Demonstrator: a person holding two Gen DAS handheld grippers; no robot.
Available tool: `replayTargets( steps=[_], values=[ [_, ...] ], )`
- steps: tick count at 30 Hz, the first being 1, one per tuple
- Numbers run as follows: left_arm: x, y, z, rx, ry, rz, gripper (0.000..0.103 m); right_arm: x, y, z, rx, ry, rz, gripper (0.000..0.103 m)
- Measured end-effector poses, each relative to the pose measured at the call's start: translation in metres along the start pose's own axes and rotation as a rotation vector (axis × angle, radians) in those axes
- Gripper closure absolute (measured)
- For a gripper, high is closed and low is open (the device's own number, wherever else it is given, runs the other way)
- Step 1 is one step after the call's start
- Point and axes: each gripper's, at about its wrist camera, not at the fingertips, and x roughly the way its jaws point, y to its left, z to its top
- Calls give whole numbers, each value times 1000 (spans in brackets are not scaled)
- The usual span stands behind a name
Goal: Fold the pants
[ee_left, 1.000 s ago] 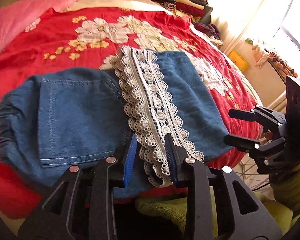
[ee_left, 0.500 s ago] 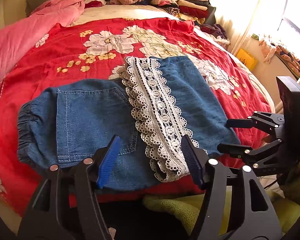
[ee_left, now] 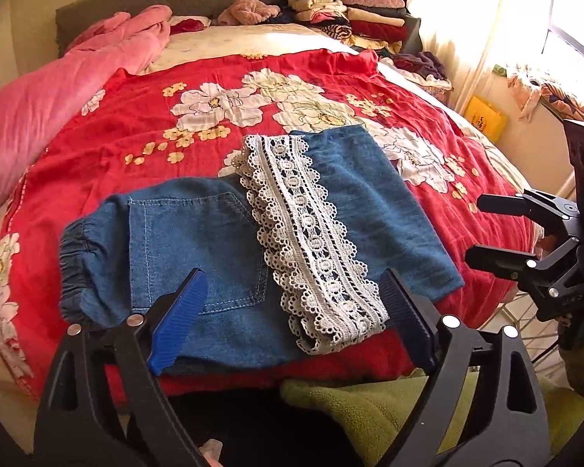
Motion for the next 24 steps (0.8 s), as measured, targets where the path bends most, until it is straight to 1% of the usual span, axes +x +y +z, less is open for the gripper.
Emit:
replayTargets(
  steps=[2,4,6,9,13,24],
  values=[
    [-1,-1,1,4,-1,8,17,-3,-2,2,4,-7,-9,10],
    [-2,-2,1,7,-4,15,12,-5,-4,3,7,-13,-16,10],
    [-4,-3,2,8,-8,23,10,-7,-5,3,11,-17,-26,10],
    [-6,-2,2,2,-17,31,10,-10,-7,3,14,-24,-46,10],
    [-10,0,3,-5,-26,41,10,-18,-9,7,19,-62,-98,10],
    [-24,11,4,-39,-54,69,10,-32,-7,18,12,-123,-146,10]
  ],
)
